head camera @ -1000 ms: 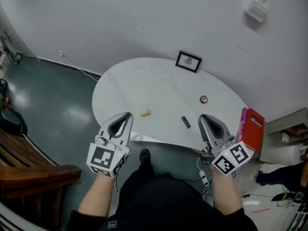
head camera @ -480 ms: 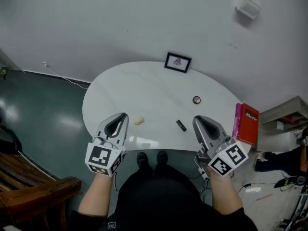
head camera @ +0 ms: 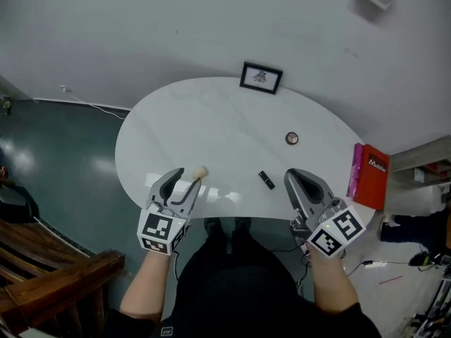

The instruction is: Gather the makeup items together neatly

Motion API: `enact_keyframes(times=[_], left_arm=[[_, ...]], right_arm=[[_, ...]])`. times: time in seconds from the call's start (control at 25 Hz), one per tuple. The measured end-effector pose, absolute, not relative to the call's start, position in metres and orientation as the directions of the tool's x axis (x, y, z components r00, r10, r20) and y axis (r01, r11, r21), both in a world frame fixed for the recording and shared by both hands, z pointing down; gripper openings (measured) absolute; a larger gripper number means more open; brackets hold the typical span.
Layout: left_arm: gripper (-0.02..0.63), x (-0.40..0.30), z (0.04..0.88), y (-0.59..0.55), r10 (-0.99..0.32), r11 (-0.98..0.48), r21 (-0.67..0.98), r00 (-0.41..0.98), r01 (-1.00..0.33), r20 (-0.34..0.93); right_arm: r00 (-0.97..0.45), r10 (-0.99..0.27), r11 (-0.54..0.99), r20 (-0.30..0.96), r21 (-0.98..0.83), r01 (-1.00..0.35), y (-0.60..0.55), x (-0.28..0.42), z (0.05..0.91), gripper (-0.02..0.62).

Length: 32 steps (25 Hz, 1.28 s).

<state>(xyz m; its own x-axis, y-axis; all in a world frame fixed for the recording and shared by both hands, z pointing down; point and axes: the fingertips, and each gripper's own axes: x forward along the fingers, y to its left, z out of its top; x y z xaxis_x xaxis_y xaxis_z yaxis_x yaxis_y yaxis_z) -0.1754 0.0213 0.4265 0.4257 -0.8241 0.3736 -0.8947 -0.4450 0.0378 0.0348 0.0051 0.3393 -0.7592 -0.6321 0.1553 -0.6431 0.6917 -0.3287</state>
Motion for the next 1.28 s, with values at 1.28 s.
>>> enact_keyframes(times=[1.28], left_arm=[[0.143, -0.191, 0.629, 0.008, -0.559, -0.549, -0.015, 0.353, -0.835, 0.750]], right_arm=[[-0.781, -0.560, 0.666, 0.277, -0.411, -0.623, -0.012, 0.001, 0.408, 0.035]])
